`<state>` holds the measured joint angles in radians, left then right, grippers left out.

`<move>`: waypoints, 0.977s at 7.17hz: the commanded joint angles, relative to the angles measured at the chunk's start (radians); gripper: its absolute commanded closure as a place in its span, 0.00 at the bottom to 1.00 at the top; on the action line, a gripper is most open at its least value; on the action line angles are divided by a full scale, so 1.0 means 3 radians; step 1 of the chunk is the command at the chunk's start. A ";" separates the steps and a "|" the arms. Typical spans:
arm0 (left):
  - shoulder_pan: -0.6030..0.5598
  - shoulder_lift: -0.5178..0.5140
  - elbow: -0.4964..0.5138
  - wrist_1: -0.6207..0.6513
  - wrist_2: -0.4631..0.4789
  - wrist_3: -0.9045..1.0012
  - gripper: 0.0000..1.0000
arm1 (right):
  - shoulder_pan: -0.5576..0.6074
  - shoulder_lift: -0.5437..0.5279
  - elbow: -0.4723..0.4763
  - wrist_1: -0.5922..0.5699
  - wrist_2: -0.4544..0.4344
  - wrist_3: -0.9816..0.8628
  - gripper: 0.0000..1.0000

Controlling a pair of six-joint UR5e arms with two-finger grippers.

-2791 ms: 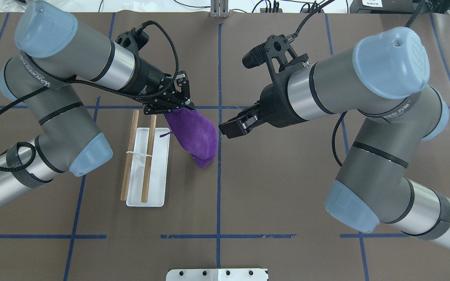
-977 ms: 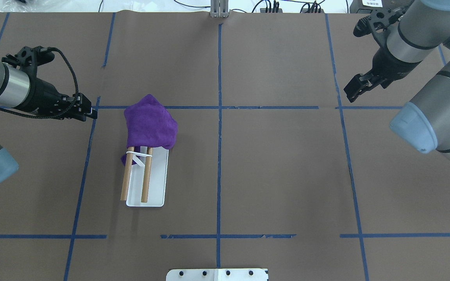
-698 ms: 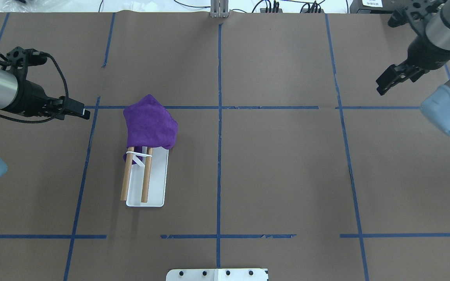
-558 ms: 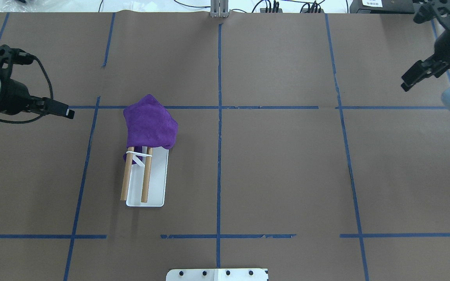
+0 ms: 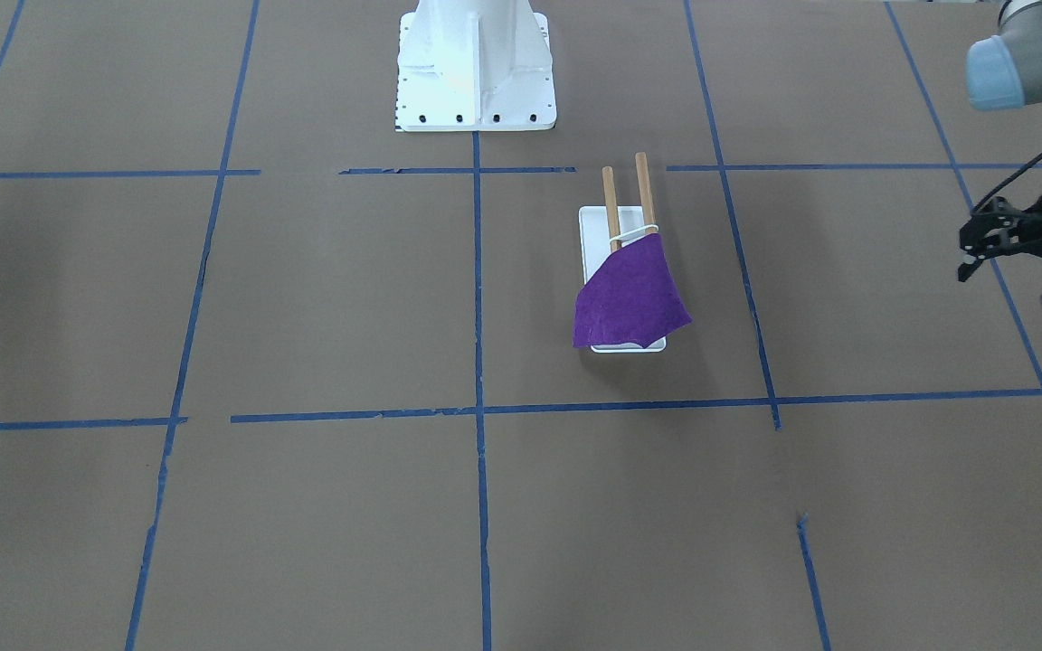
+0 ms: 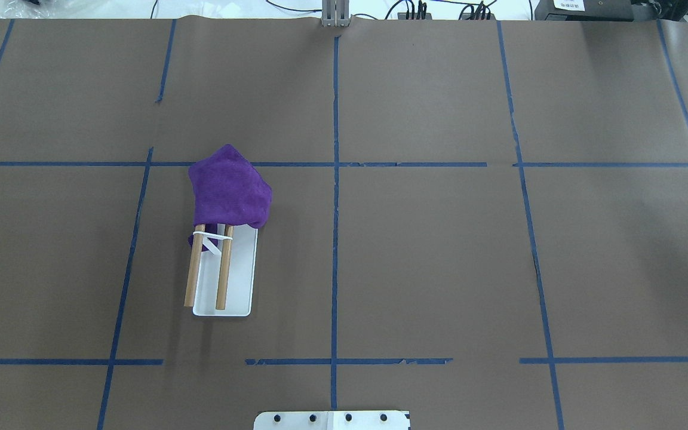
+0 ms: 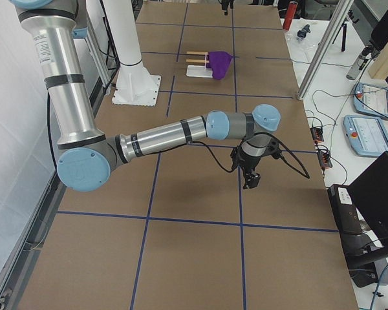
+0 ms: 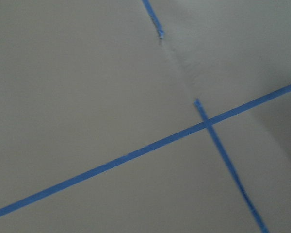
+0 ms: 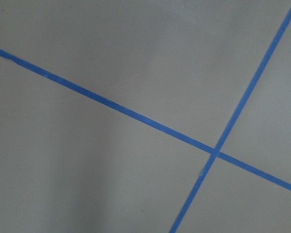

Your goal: Hang towel on rack

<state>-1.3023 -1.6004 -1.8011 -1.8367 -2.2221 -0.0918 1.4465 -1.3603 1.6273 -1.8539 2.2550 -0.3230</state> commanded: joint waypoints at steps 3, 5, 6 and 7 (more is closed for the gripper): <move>-0.0750 0.0543 0.0220 0.0007 -0.0022 0.0362 0.00 | 0.0466 -0.0287 -0.0306 0.0043 0.0307 -0.0043 0.00; -0.0879 0.0615 0.0236 0.0078 -0.0316 0.0357 0.00 | 0.0466 -0.0282 -0.0301 0.0140 0.0307 0.0115 0.00; -0.0890 0.0585 0.0236 0.0352 -0.0552 0.0362 0.00 | 0.0466 -0.0287 -0.0301 0.0171 0.0307 0.0125 0.00; -0.0895 0.0584 0.0180 0.0501 -0.0549 0.0367 0.00 | 0.0466 -0.0282 -0.0296 0.0177 0.0302 0.0126 0.00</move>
<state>-1.5639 -1.4241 -1.7347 -1.7511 -2.3526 0.0168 1.5856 -1.4452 1.5373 -1.8084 2.3464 -0.2906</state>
